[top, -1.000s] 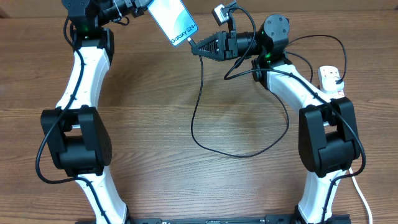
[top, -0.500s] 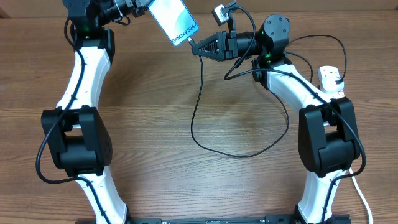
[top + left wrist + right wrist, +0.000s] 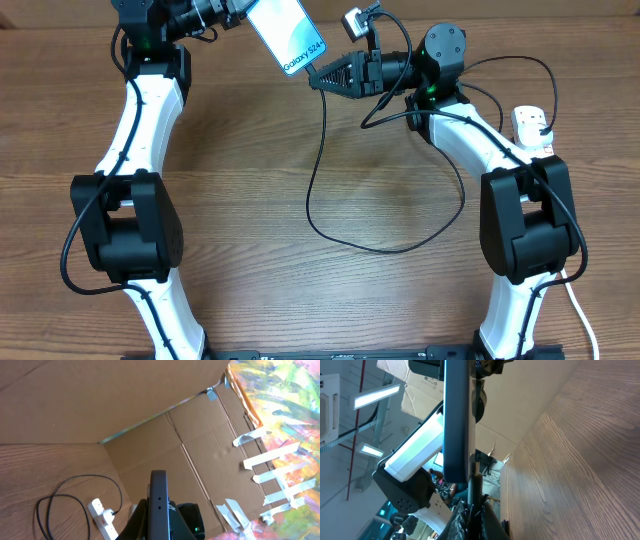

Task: Plug charger to phone and switch on socket

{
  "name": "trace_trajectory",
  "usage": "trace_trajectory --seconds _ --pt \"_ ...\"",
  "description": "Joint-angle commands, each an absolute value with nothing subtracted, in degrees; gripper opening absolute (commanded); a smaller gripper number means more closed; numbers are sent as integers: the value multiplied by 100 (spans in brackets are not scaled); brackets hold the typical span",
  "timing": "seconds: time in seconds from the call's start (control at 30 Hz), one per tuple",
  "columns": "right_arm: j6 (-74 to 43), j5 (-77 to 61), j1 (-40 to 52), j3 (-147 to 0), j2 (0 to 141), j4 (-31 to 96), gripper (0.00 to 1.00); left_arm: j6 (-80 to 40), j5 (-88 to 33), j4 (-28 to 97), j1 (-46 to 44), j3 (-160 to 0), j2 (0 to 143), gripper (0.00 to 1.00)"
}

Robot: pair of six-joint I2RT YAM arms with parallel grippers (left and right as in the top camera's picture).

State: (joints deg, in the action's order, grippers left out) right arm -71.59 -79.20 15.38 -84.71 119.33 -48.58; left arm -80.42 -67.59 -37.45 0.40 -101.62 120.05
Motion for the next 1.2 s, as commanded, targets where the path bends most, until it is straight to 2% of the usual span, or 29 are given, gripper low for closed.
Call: trace_trajectory --seconds 0.0,0.37,1.17 --pt "-7157 -7789 1533 -8460 11928 -4921 4 -7846 -6648 -3776 64 -10237 11928 4" --pt "-7157 -7881 1535 -8460 11928 -4919 4 -8018 -6539 -3802 279 -10237 11928 4" --pt "-7159 -8014 1540 -8460 11928 -4919 4 -7966 -6567 -3817 145 -10237 11928 4"
